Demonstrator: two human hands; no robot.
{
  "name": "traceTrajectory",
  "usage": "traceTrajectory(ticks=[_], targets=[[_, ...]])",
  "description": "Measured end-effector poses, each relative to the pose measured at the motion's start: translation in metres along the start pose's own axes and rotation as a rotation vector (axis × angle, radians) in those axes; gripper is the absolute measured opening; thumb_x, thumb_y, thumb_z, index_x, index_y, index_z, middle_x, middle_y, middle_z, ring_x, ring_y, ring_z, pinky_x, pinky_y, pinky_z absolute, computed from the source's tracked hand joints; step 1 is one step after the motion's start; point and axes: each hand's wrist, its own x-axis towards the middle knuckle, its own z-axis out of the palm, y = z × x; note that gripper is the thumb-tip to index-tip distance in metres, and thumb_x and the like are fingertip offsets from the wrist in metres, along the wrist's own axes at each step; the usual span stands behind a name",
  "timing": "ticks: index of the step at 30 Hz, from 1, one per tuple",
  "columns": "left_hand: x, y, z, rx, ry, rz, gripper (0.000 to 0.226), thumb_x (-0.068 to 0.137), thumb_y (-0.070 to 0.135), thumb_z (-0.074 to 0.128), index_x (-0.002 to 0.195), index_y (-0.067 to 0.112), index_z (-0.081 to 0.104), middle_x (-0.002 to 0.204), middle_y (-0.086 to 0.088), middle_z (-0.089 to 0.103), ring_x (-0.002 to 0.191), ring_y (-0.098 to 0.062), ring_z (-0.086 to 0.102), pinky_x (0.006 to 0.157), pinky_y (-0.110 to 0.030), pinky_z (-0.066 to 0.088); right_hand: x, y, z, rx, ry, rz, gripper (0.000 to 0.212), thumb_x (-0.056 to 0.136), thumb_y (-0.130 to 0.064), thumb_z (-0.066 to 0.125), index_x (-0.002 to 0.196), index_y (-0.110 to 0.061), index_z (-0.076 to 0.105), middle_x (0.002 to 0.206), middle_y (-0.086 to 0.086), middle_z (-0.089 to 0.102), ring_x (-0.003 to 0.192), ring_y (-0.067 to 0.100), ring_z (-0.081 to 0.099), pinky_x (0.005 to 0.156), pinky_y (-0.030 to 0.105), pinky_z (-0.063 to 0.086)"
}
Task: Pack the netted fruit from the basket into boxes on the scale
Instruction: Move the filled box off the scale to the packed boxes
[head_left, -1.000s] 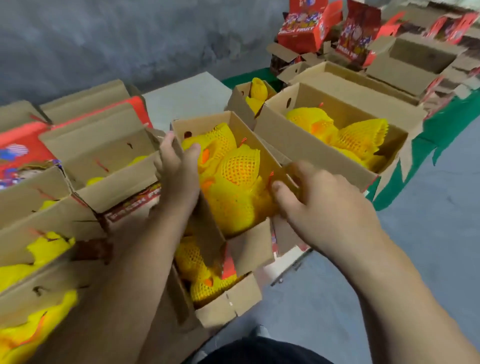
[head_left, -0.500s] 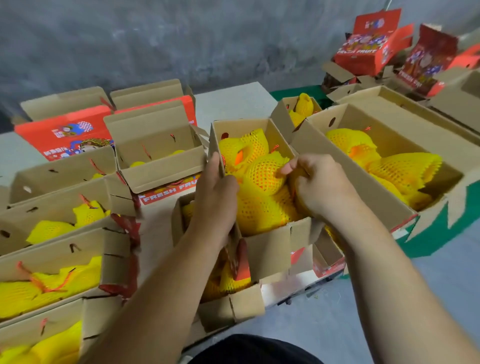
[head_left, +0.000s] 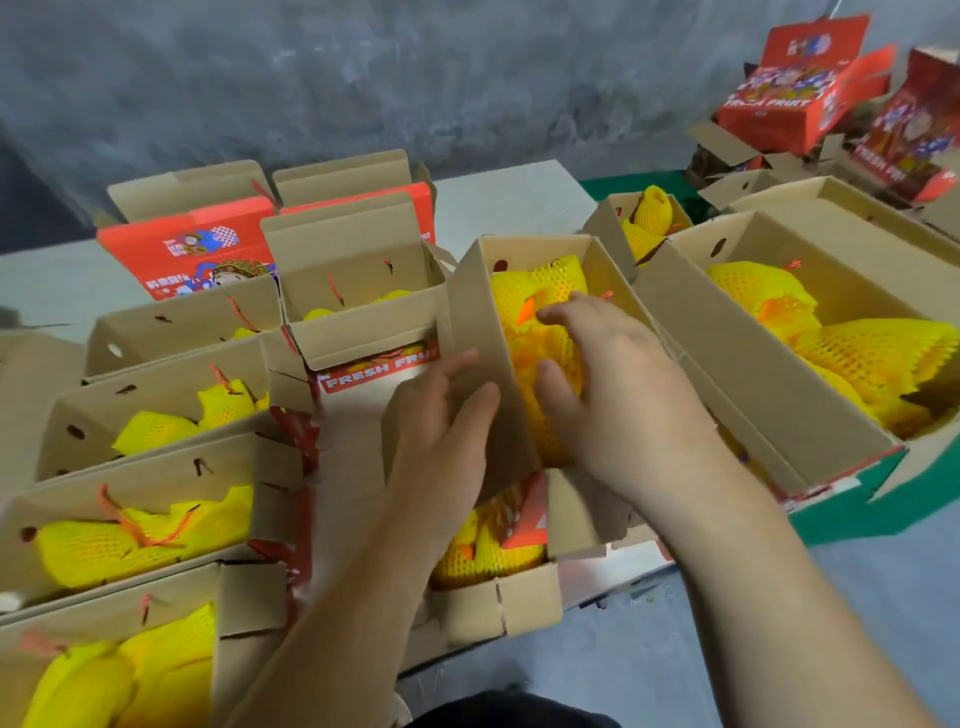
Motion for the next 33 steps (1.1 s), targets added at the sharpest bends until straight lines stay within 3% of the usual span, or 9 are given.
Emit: traceTrajectory(ticks=[5, 11, 14, 16, 19, 21, 25, 29, 33], targets=[[-0.012, -0.007, -0.053, -0.088, -0.031, 0.094, 0.026, 0.1, 0.023, 0.063, 0.109, 0.044, 0.076, 0.106, 0.015, 0.079, 0.097, -0.001, 0.074, 0.072, -0.012, 0.056, -0.007, -0.064, 0.04, -0.029, -0.091, -0.27, 0.037, 0.099, -0.028, 0.053, 0.136, -0.022, 0.059, 0.143, -0.002, 0.055, 0.134, 0.017, 0.048, 0.11, 0.034, 0.043], [-0.03, -0.041, -0.185, 0.103, 0.207, 0.105, 0.022, 0.099, 0.016, 0.061, 0.106, 0.03, 0.077, 0.105, 0.015, 0.078, 0.097, -0.002, 0.073, 0.074, -0.019, 0.058, -0.017, -0.122, 0.122, 0.094, -0.055, -0.468, 0.018, 0.093, -0.013, 0.066, 0.11, -0.011, 0.072, 0.109, 0.006, 0.072, 0.1, 0.025, 0.067, 0.085, 0.029, 0.051], [-0.041, -0.07, -0.289, 0.336, 0.406, 0.032, 0.024, 0.092, 0.027, 0.055, 0.104, 0.035, 0.074, 0.102, 0.02, 0.076, 0.096, 0.0, 0.069, 0.082, -0.015, 0.051, -0.016, -0.142, 0.177, 0.09, -0.303, -0.36, 0.029, 0.1, -0.019, 0.057, 0.129, -0.017, 0.065, 0.129, 0.002, 0.065, 0.12, 0.022, 0.058, 0.091, 0.023, 0.04], [-0.044, -0.095, -0.355, 0.464, 0.534, -0.122, 0.03, 0.086, 0.036, 0.051, 0.108, 0.036, 0.072, 0.105, 0.02, 0.074, 0.1, -0.005, 0.065, 0.09, -0.03, 0.05, -0.02, -0.155, 0.215, 0.075, -0.388, -0.24, 0.045, 0.099, -0.025, 0.056, 0.144, -0.022, 0.05, 0.131, 0.004, 0.065, 0.12, 0.029, 0.06, 0.092, 0.035, 0.046], [-0.044, -0.136, -0.421, 0.601, 0.497, -0.358, 0.033, 0.097, 0.036, 0.055, 0.129, 0.031, 0.064, 0.126, -0.001, 0.07, 0.115, -0.028, 0.064, 0.101, -0.054, 0.052, -0.032, -0.174, 0.265, 0.108, -0.51, -0.045, 0.086, 0.095, -0.035, 0.059, 0.159, -0.037, 0.0, 0.125, 0.011, 0.069, 0.108, 0.038, 0.067, 0.078, 0.043, 0.052], [-0.041, -0.162, -0.439, 0.668, 0.37, -0.483, 0.04, 0.104, 0.037, 0.057, 0.142, 0.027, 0.052, 0.141, -0.008, 0.061, 0.123, -0.037, 0.059, 0.107, -0.057, 0.048, -0.038, -0.185, 0.298, 0.124, -0.641, 0.074, 0.094, 0.096, -0.041, 0.057, 0.159, -0.039, -0.013, 0.141, 0.014, 0.06, 0.115, 0.039, 0.065, 0.088, 0.044, 0.053], [-0.04, -0.191, -0.434, 0.857, 0.308, -0.504, 0.063, 0.103, 0.051, 0.055, 0.156, 0.029, 0.028, 0.152, -0.004, 0.052, 0.13, -0.037, 0.055, 0.11, -0.057, 0.042, -0.045, -0.2, 0.342, 0.198, -0.665, 0.244, 0.08, 0.098, -0.049, 0.047, 0.165, -0.025, 0.011, 0.167, 0.005, 0.005, 0.137, 0.041, 0.048, 0.11, 0.044, 0.04], [-0.044, -0.194, -0.443, 0.869, 0.267, -0.415, 0.061, 0.103, 0.057, 0.05, 0.153, 0.032, 0.026, 0.145, -0.004, 0.057, 0.121, -0.034, 0.061, 0.104, -0.055, 0.049, -0.061, -0.207, 0.348, 0.239, -0.511, 0.274, 0.078, 0.083, -0.057, 0.035, 0.155, -0.029, 0.039, 0.157, -0.004, 0.02, 0.125, 0.037, 0.057, 0.106, 0.048, 0.047], [-0.012, -0.194, -0.466, 0.808, 0.17, -0.518, 0.057, 0.107, 0.058, 0.041, 0.153, 0.024, 0.034, 0.142, -0.008, 0.06, 0.119, -0.036, 0.062, 0.103, -0.05, 0.048, -0.053, -0.207, 0.349, 0.244, -0.414, 0.321, 0.068, 0.093, -0.044, 0.051, 0.155, -0.035, 0.024, 0.148, 0.007, 0.043, 0.119, 0.041, 0.059, 0.1, 0.051, 0.048]])
